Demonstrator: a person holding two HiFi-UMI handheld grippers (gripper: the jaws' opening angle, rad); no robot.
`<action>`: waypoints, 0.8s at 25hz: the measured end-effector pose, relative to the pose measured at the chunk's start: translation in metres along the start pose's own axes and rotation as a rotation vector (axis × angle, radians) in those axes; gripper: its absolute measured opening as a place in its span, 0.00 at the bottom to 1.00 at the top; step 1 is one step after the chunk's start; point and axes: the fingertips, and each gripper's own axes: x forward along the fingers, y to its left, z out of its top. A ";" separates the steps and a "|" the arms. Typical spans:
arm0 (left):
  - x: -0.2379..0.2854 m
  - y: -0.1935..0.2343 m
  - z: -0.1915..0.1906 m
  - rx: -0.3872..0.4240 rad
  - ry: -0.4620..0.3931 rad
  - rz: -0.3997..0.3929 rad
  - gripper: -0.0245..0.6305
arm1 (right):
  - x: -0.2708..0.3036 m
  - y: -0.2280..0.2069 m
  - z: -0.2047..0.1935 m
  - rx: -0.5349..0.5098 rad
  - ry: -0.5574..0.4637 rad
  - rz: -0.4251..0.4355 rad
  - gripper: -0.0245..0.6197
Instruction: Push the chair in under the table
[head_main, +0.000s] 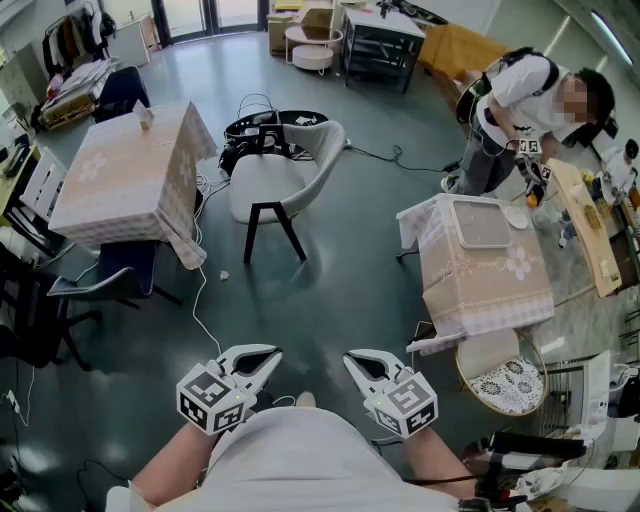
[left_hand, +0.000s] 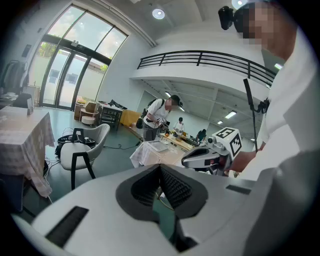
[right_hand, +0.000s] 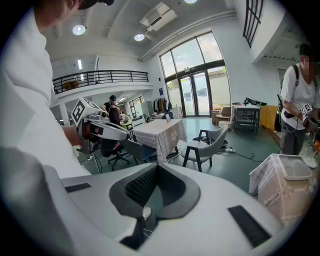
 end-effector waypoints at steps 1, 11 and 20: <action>0.003 0.000 0.002 0.002 -0.002 0.002 0.06 | -0.002 -0.005 -0.001 0.002 0.001 -0.002 0.06; 0.045 0.021 0.026 0.032 0.018 -0.033 0.06 | 0.016 -0.057 0.003 0.045 0.000 -0.040 0.06; 0.091 0.107 0.096 0.036 0.002 -0.119 0.06 | 0.076 -0.133 0.061 0.106 0.034 -0.116 0.06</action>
